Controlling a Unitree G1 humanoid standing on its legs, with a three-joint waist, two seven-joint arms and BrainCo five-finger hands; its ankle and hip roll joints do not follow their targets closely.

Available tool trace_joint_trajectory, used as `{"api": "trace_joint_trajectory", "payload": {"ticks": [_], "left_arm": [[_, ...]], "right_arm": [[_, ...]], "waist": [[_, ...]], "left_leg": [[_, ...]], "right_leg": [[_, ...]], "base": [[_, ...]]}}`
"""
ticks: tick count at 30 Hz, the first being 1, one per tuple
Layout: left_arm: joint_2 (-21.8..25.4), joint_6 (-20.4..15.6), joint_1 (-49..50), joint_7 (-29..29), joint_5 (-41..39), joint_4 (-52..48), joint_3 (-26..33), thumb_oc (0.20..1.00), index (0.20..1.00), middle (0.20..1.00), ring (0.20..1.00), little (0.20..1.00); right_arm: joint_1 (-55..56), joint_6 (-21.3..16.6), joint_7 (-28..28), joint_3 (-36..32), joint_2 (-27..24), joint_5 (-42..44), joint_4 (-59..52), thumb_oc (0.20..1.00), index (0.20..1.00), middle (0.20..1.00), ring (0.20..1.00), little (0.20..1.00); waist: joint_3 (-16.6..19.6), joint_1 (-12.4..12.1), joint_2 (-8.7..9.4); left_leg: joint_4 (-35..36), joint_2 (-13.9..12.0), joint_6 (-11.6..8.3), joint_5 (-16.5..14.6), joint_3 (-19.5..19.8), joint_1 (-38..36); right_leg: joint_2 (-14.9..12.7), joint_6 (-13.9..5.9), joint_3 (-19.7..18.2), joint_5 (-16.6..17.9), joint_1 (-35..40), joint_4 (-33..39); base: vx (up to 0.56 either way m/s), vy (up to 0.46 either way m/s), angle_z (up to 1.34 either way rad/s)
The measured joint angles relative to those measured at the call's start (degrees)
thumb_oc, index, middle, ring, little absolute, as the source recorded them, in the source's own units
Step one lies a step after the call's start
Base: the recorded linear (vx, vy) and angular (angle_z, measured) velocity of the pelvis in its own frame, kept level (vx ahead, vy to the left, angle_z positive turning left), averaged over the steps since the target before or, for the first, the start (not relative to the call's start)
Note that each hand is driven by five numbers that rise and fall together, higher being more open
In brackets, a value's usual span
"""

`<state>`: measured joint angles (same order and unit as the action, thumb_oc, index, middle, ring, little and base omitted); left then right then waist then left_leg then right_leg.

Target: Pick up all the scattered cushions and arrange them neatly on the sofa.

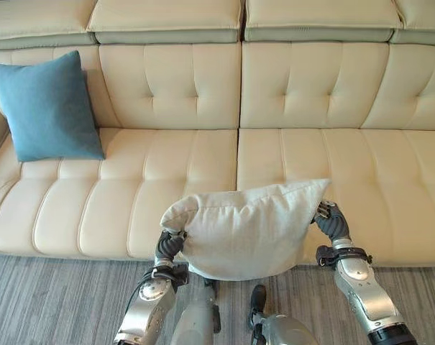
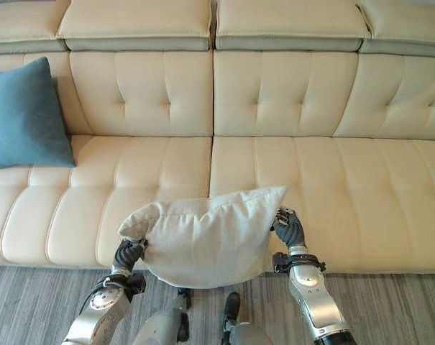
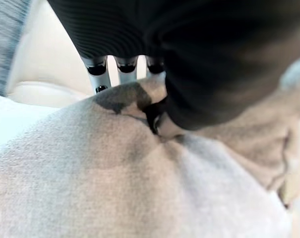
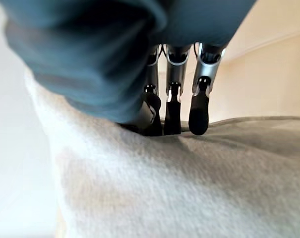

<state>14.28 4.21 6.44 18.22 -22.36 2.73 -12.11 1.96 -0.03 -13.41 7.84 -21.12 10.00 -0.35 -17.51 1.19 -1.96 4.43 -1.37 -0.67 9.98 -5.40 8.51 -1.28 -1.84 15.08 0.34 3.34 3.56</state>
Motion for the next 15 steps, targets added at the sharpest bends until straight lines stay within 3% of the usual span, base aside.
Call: {"api": "trace_joint_trajectory", "payload": {"ticks": [2,3,6,7,8,10,12,13,15], "left_arm": [[1.4,0.0,-0.7,0.1,0.1,-1.1,-1.2,0.2,0.2,0.2,0.2,0.2],[1.5,0.0,-0.6,0.1,0.1,-1.0,-1.2,0.2,0.2,0.2,0.2,0.2],[4.0,0.1,-1.0,0.5,1.0,-1.4,-1.1,0.2,0.2,0.2,0.2,0.2],[4.9,0.1,-1.6,0.8,1.0,-1.4,-1.2,0.2,0.2,0.2,0.2,0.2],[5.1,0.2,-2.0,0.9,1.0,-1.3,-1.2,0.2,0.2,0.2,0.2,0.2],[5.6,0.2,-4.1,1.9,1.1,-1.4,-1.1,0.2,0.2,0.2,0.2,0.2],[5.8,0.1,-5.3,2.5,1.1,-1.6,-0.3,0.2,0.2,0.2,0.2,0.2],[5.8,0.1,-5.3,2.7,1.1,-1.5,0.3,0.2,0.2,0.2,0.2,0.2],[5.8,0.0,-5.5,3.7,1.2,-1.5,1.1,0.2,0.2,0.2,0.2,0.2]], "right_arm": [[0.5,0.0,-0.2,-0.1,0.7,-0.4,-1.6,0.2,0.2,0.2,0.2,0.2],[0.3,0.2,-0.2,-0.2,1.1,-1.1,-1.4,0.2,0.2,0.2,0.2,0.2],[0.8,0.2,-0.2,0.3,2.0,-2.2,-1.8,0.2,0.2,0.2,0.2,0.2],[0.0,0.3,-0.2,0.5,2.7,-2.2,-1.8,0.2,0.2,0.2,0.2,0.2],[-0.2,0.4,-0.3,0.4,3.0,-2.2,-1.8,0.2,0.2,0.2,0.2,0.2],[-1.3,0.6,-1.6,0.6,3.5,-2.2,-1.7,0.2,0.2,0.2,0.2,0.2],[-3.0,0.6,-2.4,1.0,3.9,-2.1,-1.1,0.2,0.2,0.2,0.2,0.2],[-3.6,0.6,-2.6,1.3,4.3,-2.1,-0.7,0.2,0.2,0.2,0.2,0.2],[-4.6,0.6,-3.6,3.0,4.7,-2.1,0.2,0.2,0.2,0.2,0.2,0.2]], "waist": [[0.0,0.0,0.34],[0.0,0.0,-0.02],[0.4,0.0,1.19],[0.4,-0.1,1.27],[0.4,0.0,1.27],[0.5,-0.1,1.48],[1.0,-0.5,2.36],[1.3,-0.6,3.02],[2.3,-0.2,4.6]], "left_leg": [[0.2,2.2,2.88,-1.7,-0.4,-0.7],[0.1,2.5,3.39,-0.2,-1.1,-1.9],[0.1,4.2,5.17,-1.9,-1.9,-3.8],[0.1,4.3,5.46,-2.0,-2.8,-4.0],[0.1,4.3,5.74,-2.2,-2.8,-4.2],[0.1,4.1,5.91,-2.4,-3.5,-4.8],[0.2,3.7,5.58,-2.9,-4.9,-4.6],[0.2,3.7,5.14,-3.2,-5.1,-4.6],[0.2,3.7,3.93,-3.7,-5.1,-5.3]], "right_leg": [[-2.4,-1.54,-0.3,-0.8,-0.6,-2.8],[-3.9,-2.3,-1.3,-4.0,-2.6,-8.9],[-7.0,-3.96,-3.6,-7.1,-6.9,-20.5],[-8.1,-5.05,-5.1,-8.7,-10.7,-27.8],[-8.2,-4.96,-5.8,-9.8,-12.1,-29.2],[-8.2,-5.66,-7.0,-10.0,-12.8,-23.9],[-8.0,-6.23,-6.9,-7.7,-13.3,-15.9],[-8.0,-6.29,-7.0,-5.8,-13.2,-12.3],[-7.4,-5.93,-7.9,3.5,-9.5,-3.5]], "base": [[0.15,0.235,0.0],[0.04,0.171,-0.04],[0.05,0.218,-0.1],[0.04,0.065,-0.17],[0.05,0.059,-0.22],[0.0,-0.025,-0.13],[0.01,-0.046,-0.27],[0.07,-0.07,-0.35],[0.12,-0.082,-0.06]]}}
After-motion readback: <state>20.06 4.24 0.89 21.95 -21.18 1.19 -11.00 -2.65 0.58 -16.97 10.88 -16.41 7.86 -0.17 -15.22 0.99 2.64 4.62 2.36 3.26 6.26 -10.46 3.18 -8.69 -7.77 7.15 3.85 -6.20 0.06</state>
